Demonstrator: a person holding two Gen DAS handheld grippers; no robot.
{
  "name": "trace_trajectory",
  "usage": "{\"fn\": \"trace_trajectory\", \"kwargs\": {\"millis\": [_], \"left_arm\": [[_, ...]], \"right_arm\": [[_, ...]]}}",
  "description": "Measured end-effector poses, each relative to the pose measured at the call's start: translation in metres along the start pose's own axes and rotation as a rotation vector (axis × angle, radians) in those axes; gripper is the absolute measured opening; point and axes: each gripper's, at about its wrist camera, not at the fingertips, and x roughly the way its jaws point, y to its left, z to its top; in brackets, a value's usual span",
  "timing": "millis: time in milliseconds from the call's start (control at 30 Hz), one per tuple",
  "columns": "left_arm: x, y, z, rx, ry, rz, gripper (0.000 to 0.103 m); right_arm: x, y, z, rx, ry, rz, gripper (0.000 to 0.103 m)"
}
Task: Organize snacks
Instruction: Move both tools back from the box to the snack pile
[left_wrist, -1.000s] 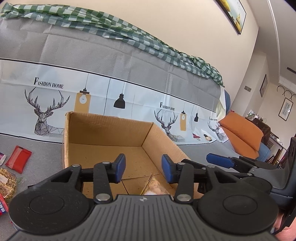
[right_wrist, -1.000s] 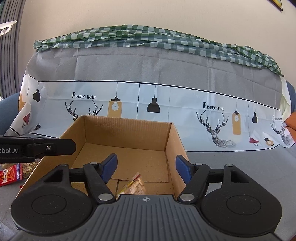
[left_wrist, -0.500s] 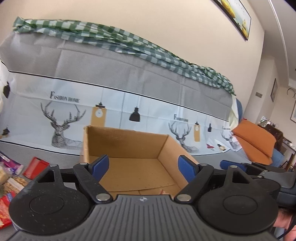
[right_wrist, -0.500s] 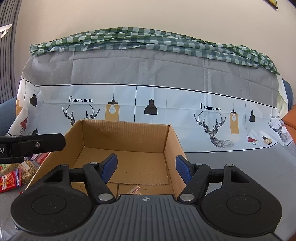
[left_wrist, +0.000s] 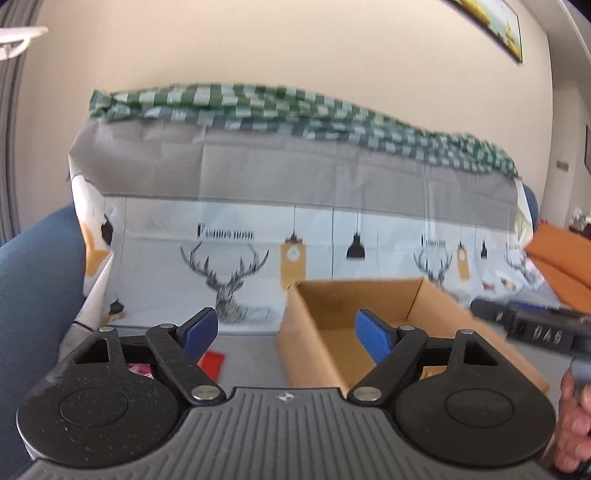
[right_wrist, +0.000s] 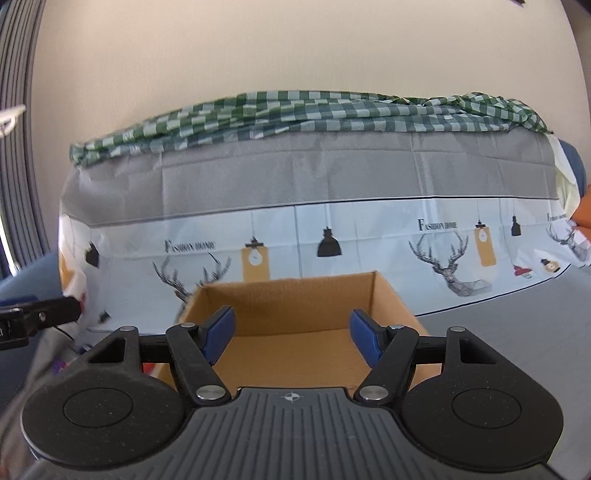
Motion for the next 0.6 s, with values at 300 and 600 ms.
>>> {"fn": "trace_trajectory", "kwargs": {"millis": [300,600], "left_arm": [[0.004,0.134,-0.035,-0.231,0.216,0.178,0.003],[0.030,0.137,-0.058,-0.066,0.394,0.217,0.004]], "right_arm": [[-0.007,0.060,-0.010,0.040,-0.043,0.133,0.030],[0.010,0.164,-0.069,-0.296,0.079,0.247,0.030]]}}
